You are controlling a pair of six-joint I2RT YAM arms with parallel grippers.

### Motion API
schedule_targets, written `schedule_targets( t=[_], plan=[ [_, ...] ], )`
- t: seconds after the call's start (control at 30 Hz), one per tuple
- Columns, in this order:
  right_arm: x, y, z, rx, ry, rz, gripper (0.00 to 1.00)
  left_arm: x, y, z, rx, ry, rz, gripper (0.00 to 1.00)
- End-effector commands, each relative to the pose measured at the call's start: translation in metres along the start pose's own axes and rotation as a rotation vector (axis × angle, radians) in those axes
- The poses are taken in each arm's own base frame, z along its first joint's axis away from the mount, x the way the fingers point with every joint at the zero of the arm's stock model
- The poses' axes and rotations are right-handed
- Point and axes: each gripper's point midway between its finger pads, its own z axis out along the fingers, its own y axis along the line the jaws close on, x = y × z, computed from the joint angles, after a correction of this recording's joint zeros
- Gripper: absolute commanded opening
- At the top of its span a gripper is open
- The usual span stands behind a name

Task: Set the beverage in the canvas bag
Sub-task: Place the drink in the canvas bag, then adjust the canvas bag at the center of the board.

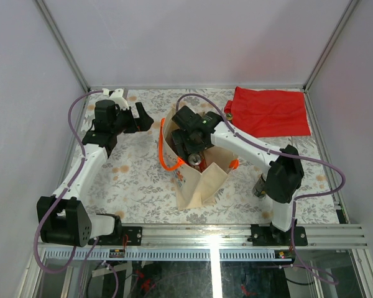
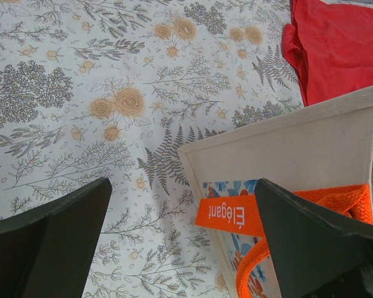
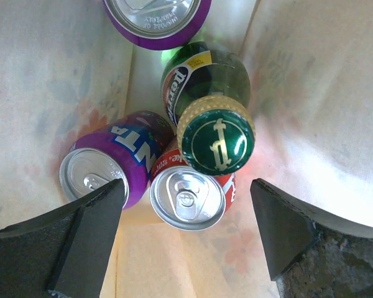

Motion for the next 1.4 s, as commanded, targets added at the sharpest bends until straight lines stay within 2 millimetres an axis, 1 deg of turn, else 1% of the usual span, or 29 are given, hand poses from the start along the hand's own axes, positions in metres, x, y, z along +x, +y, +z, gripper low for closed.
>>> schedule_targets(
  t=[0.0,0.1,0.2,0.3,0.33,0.4,0.43,0.53,0.57,0.63,0.7,0.77,0.83,0.9,0.97,1.03,1.1,1.23,1.37],
  plan=[
    [-0.024,-0.004,-0.037,0.000,-0.108,0.023,0.90,-0.017,-0.004,-0.005,0.013,-0.048,0.016,1.00],
    [-0.042,-0.009,-0.057,0.011,-0.194,0.041,0.90,-0.018,-0.006,-0.005,0.018,-0.050,0.022,1.00],
    [-0.062,-0.015,-0.084,0.018,-0.294,0.059,0.90,-0.022,-0.007,-0.007,0.024,-0.057,0.044,1.00],
    [-0.077,-0.021,-0.114,0.022,-0.379,0.077,0.89,-0.031,-0.011,-0.010,0.036,-0.074,0.087,1.00],
    [-0.079,-0.023,-0.119,0.023,-0.389,0.075,0.88,-0.037,-0.013,-0.012,0.038,-0.087,0.105,1.00],
    [-0.076,-0.026,-0.125,0.032,-0.371,0.067,0.85,-0.045,-0.014,-0.014,0.040,-0.102,0.132,1.00],
    [-0.071,-0.027,-0.127,0.035,-0.351,0.063,0.83,-0.048,-0.016,-0.015,0.045,-0.107,0.143,1.00],
    [-0.051,-0.029,-0.129,0.016,-0.294,0.060,0.75,-0.061,-0.026,-0.019,0.077,-0.133,0.179,1.00],
    [-0.043,-0.027,-0.126,0.004,-0.269,0.063,0.74,-0.064,-0.027,-0.020,0.081,-0.139,0.186,1.00],
    [-0.030,-0.029,-0.141,-0.029,-0.253,0.077,0.73,-0.071,-0.029,-0.022,0.086,-0.152,0.201,1.00],
    [-0.019,-0.031,-0.154,-0.051,-0.235,0.090,0.73,-0.072,-0.028,-0.022,0.080,-0.156,0.207,1.00],
    [-0.009,-0.036,-0.168,-0.051,-0.222,0.118,0.74,-0.069,-0.029,-0.022,0.082,-0.150,0.202,1.00],
    [-0.001,-0.044,-0.175,-0.025,-0.203,0.135,0.75,-0.065,-0.030,-0.021,0.090,-0.139,0.187,1.00],
    [0.006,-0.057,-0.175,0.049,-0.180,0.158,0.77,-0.061,-0.031,-0.020,0.098,-0.130,0.175,1.00],
    [0.008,-0.070,-0.171,0.126,-0.180,0.170,0.78,-0.059,-0.034,-0.020,0.107,-0.126,0.173,1.00],
    [0.005,-0.078,-0.167,0.182,-0.191,0.173,0.80,-0.059,-0.039,-0.021,0.123,-0.128,0.181,1.00],
    [-0.003,-0.083,-0.161,0.219,-0.202,0.181,0.81,-0.061,-0.046,-0.023,0.138,-0.136,0.201,1.00],
    [-0.014,-0.094,-0.143,0.247,-0.192,0.194,0.83,-0.064,-0.054,-0.029,0.159,-0.140,0.217,1.00],
    [-0.022,-0.114,-0.129,0.260,-0.187,0.208,0.84,-0.063,-0.067,-0.038,0.201,-0.093,0.207,1.00]
  ],
)
